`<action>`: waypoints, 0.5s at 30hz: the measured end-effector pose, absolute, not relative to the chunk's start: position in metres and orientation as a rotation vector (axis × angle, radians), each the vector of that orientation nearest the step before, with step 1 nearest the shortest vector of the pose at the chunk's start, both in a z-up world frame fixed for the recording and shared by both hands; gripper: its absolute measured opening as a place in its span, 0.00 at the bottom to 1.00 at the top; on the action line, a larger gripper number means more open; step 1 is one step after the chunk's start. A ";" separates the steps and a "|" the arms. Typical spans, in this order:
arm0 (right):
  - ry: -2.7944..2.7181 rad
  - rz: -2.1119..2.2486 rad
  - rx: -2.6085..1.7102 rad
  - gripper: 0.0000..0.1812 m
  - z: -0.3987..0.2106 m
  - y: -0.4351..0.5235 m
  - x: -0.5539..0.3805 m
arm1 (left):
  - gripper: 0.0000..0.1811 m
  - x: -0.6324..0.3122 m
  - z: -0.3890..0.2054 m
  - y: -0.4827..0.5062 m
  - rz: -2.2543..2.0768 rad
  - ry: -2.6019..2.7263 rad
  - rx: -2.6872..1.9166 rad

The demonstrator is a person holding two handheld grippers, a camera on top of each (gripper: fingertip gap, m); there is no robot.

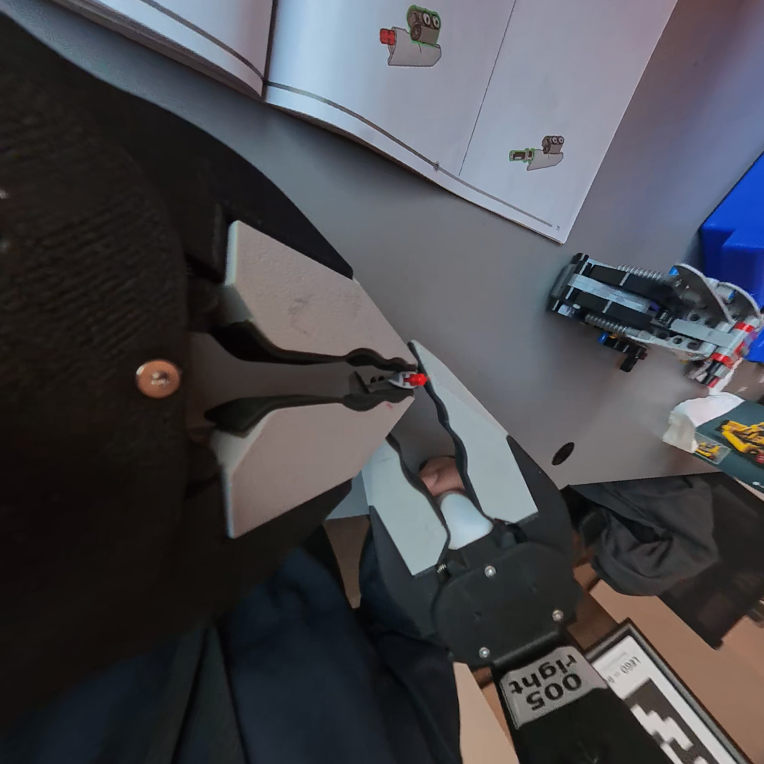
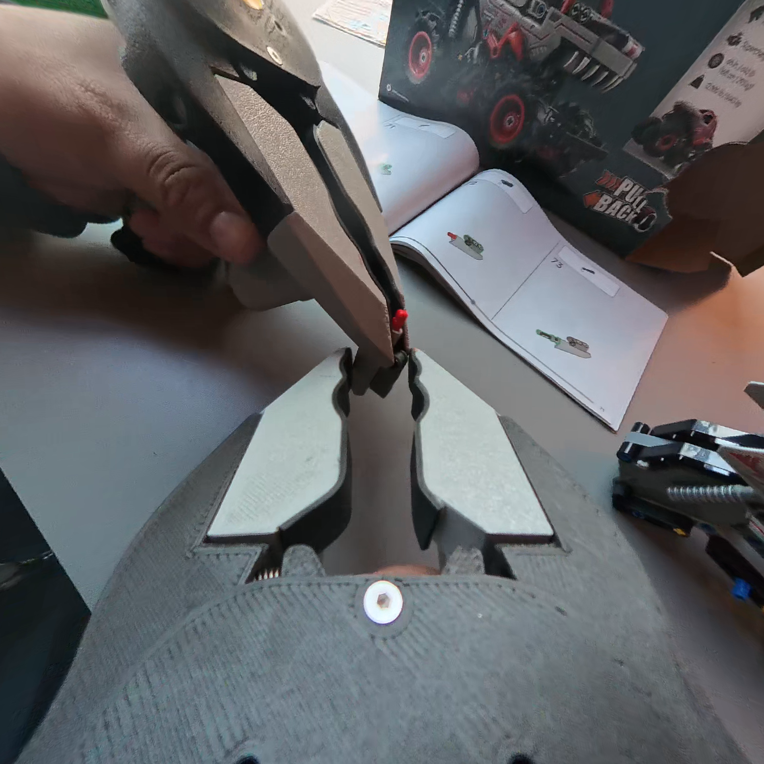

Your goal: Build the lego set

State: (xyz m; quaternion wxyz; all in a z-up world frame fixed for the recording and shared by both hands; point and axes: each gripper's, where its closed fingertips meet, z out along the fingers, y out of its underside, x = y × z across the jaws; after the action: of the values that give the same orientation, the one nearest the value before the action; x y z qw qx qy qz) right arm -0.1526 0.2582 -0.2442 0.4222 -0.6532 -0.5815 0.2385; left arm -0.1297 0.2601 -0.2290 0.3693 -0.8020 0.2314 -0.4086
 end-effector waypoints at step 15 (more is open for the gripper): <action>-1.996 0.479 -1.626 0.10 -0.273 0.256 -0.110 | 0.15 -0.185 -0.203 0.282 -0.790 0.527 -2.021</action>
State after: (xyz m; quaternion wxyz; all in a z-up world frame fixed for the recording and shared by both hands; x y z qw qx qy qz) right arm -0.1101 0.2558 -0.2732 0.2585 -0.5999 -0.7363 0.1766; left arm -0.1851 0.2815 -0.2034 0.4388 -0.8134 0.2119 -0.3177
